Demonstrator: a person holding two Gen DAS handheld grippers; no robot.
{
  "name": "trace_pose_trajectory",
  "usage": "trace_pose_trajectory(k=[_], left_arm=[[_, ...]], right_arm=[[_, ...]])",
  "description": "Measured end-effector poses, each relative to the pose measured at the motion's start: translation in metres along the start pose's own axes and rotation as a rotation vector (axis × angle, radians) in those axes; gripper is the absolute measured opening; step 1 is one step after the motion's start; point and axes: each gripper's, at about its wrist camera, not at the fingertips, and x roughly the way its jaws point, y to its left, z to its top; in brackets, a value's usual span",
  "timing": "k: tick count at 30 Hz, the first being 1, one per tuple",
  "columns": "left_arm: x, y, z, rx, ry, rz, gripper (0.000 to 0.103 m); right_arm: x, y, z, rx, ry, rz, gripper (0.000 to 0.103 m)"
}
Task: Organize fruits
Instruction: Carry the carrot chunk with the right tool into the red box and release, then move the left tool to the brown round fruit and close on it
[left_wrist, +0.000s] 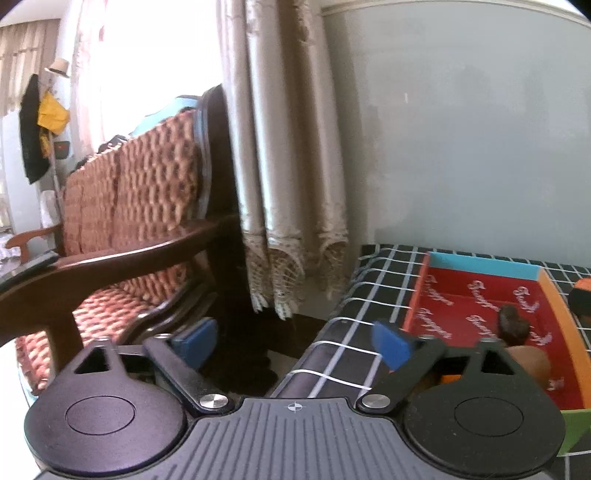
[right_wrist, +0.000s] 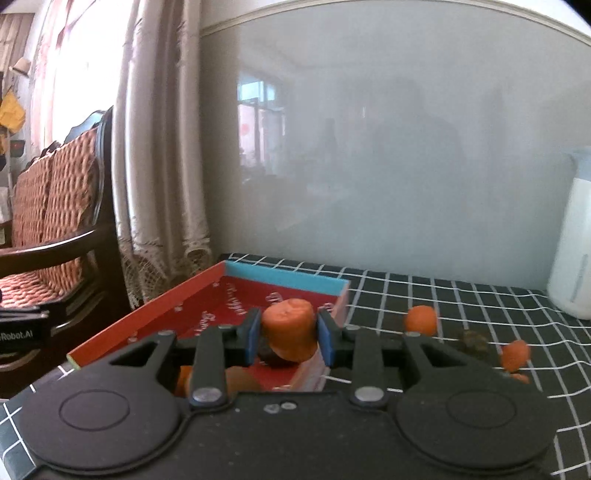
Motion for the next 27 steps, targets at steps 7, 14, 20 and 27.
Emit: trace_pose_trajectory(k=[7,14,20,27], left_arm=[[0.006,0.011,-0.002,0.010,0.004,0.011,0.094],[0.008,0.016,-0.004,0.018,0.008,0.017,0.094],[0.005,0.012,-0.003,0.018,0.003,0.006,0.094],[-0.004,-0.005,0.000,0.028,-0.007,-0.028,0.094]], right_arm=[[0.011,0.012,-0.005,0.002,0.015,0.007,0.031],[0.011,0.011,-0.009,-0.026,-0.016,-0.062,0.072],[-0.009,-0.005,-0.001,0.025,-0.124,-0.094,0.071],[-0.021,-0.048,0.004,0.130,-0.152,-0.133,0.072]])
